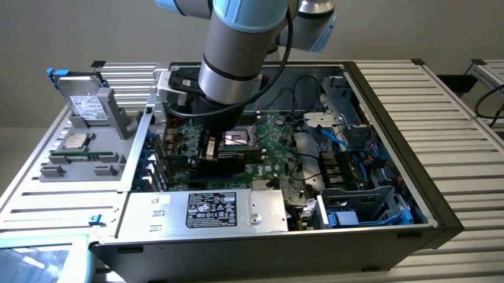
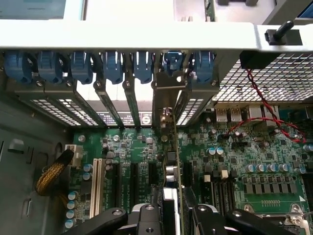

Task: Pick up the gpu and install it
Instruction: 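Insert the gpu into the slot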

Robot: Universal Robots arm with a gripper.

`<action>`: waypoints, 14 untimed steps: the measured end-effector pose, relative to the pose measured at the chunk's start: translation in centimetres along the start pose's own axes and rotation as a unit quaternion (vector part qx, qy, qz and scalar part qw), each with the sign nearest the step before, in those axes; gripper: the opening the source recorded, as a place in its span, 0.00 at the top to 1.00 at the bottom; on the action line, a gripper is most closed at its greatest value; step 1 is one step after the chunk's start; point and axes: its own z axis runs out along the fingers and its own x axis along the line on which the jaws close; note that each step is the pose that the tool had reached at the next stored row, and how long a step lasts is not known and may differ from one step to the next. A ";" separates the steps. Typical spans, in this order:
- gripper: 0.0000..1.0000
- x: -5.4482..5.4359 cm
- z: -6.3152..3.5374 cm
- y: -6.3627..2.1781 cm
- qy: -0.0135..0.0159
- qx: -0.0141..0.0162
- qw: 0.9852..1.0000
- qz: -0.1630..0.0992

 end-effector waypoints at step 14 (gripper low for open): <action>0.72 0.2 0.36 -0.09 0.000 -0.006 1.000 0.000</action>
